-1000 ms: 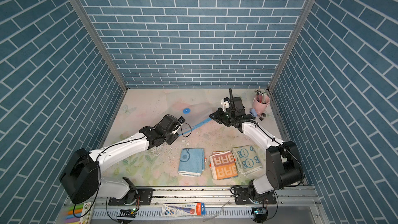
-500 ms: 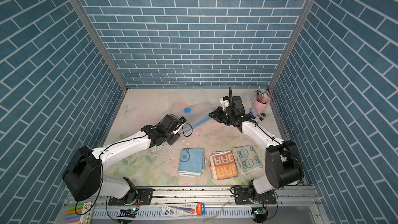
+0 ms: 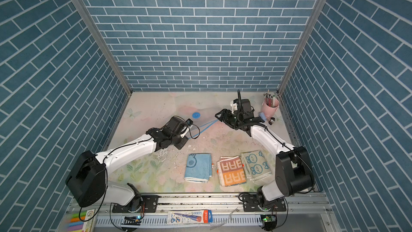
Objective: Place the folded towel into the vacuum bag
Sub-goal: Open the vacuum bag at the center of the board.
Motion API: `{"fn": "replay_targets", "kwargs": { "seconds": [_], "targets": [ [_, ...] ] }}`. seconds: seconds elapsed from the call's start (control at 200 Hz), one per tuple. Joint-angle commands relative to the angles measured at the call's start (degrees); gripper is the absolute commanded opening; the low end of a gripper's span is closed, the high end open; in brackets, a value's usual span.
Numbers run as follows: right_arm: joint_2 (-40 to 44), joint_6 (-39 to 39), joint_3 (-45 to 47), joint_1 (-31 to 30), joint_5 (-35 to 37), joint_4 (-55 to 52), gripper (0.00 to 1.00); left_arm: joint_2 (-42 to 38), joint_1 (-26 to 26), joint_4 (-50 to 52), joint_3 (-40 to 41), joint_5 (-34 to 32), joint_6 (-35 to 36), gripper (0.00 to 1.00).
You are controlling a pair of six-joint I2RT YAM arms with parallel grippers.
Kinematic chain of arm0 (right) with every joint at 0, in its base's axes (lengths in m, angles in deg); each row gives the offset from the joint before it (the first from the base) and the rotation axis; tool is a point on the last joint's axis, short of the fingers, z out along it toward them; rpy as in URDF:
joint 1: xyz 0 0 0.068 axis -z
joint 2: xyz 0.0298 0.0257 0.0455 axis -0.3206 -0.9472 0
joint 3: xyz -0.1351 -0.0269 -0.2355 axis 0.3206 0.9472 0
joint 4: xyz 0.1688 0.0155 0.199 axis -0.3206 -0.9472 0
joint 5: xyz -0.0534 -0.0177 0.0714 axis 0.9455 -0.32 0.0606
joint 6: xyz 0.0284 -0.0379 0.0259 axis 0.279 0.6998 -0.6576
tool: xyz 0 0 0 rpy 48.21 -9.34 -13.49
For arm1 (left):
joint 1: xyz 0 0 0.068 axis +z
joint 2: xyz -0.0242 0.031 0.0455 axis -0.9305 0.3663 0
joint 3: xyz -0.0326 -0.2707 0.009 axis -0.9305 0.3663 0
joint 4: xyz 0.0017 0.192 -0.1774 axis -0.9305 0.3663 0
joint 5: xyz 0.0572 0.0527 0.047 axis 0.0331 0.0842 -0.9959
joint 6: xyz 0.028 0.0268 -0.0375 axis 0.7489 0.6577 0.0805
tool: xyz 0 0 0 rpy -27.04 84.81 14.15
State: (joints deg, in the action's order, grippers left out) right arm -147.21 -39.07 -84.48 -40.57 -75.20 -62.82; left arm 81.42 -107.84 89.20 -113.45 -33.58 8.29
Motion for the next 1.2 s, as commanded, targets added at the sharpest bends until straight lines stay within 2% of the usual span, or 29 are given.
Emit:
{"fn": "replay_targets", "kwargs": {
  "seconds": [0.0, 0.145, 0.27, 0.385, 0.54, 0.77, 1.065, 1.195],
  "targets": [
    [5.74, 1.0, 0.92, -0.66, 5.35, -0.82, 0.74, 1.82, 0.3, 4.0, -4.13, -1.04, -4.64, 0.0],
    [9.38, 4.42, 1.43, -2.59, 6.73, -1.18, 0.75, 0.33, 0.31, 3.0, -3.86, -3.06, -8.63, 0.0],
    [11.22, 6.13, 1.78, -2.95, 4.3, 0.7, 0.77, -4.68, 0.31, 1.26, -2.07, -9.86, -10.99, 0.0],
    [9.85, 7.97, 0.03, -4.08, -0.62, 1.84, 0.77, -9.56, 0.31, 3.21, -2.72, -16.58, -10.83, 0.0],
    [8.35, 8.21, -1.38, -5.22, -2.48, 2.16, 0.78, -15.44, 0.22, 7.81, -3.95, -25.38, -9.18, 0.0],
    [6.82, 7.26, -1.38, -5.42, -3.11, 4.92, 0.78, -22.68, -0.71, 12.5, -4.38, -31.48, -10.74, 0.0],
    [2.95, 7.3, -4.12, -5.29, -2.27, 5.5, 0.79, -22.63, -6.13, 15.52, -4.84, -39.07, -13.3, 0.0],
    [2.4, 5.14, -5.5, -4.84, 3.42, 2.91, 0.79, -21.45, -8.68, 15.68, -3.83, -38.82, -15.46, 0.0]
  ]
}}
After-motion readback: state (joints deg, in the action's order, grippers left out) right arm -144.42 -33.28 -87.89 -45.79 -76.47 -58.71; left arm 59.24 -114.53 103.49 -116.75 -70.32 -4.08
